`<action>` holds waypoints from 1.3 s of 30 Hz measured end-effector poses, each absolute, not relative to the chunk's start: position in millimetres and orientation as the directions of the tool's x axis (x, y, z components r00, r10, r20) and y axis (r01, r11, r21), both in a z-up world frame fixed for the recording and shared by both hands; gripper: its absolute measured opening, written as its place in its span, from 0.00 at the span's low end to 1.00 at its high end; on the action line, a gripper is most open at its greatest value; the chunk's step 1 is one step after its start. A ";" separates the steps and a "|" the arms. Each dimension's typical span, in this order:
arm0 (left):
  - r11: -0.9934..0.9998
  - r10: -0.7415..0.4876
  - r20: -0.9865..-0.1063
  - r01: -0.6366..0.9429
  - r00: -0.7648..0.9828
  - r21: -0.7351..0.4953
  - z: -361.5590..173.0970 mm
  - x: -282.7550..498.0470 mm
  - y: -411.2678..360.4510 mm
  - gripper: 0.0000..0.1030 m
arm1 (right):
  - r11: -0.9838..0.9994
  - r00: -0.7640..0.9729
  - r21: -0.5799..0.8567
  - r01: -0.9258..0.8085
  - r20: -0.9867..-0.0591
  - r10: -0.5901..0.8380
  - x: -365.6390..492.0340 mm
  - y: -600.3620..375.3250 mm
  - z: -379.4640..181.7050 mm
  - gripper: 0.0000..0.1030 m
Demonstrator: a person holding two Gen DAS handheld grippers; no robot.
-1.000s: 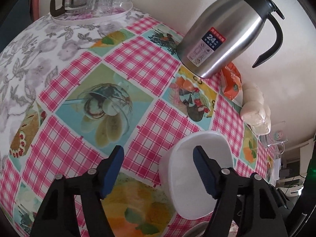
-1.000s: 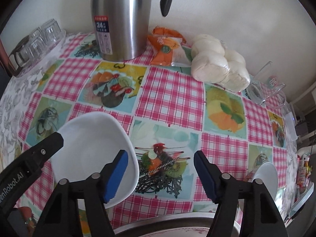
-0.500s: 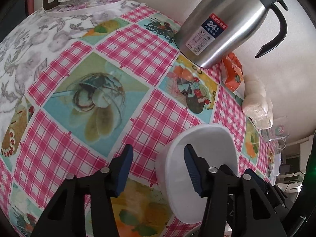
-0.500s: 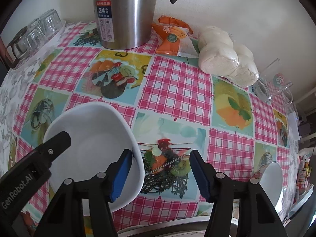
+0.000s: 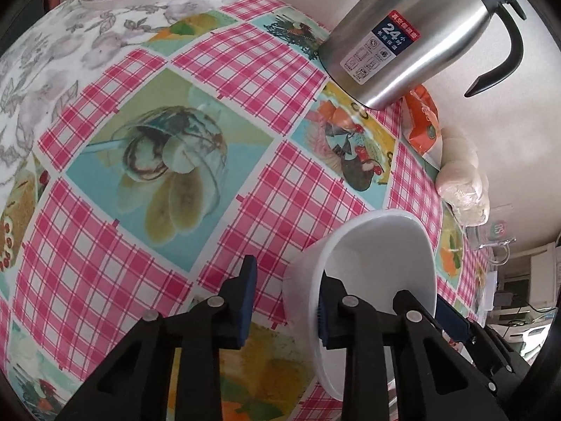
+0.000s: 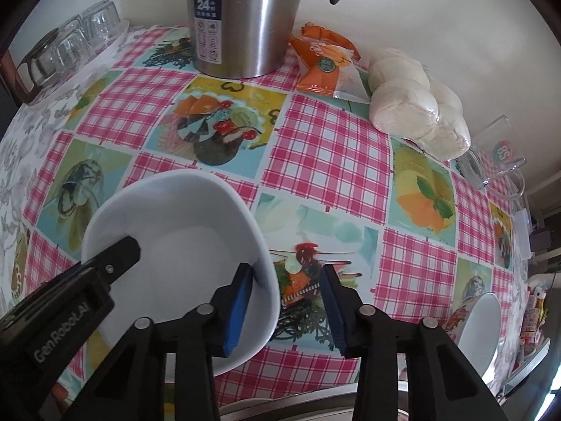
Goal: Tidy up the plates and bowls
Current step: 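Close the right gripper on the rim of the square bowl, then lift the square bowl with the right gripper and carry it to the tray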
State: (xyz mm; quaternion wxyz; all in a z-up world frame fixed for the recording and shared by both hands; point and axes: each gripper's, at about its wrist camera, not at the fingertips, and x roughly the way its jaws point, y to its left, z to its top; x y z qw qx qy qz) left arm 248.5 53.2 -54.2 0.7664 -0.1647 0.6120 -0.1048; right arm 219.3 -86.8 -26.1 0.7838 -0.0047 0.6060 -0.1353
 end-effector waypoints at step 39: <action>0.824 -0.562 -0.745 0.163 0.359 -0.543 77.0 188.9 27.2 0.17 | 0.950 0.529 0.060 0.306 -0.841 -0.117 132.9 -117.0 105.0 0.16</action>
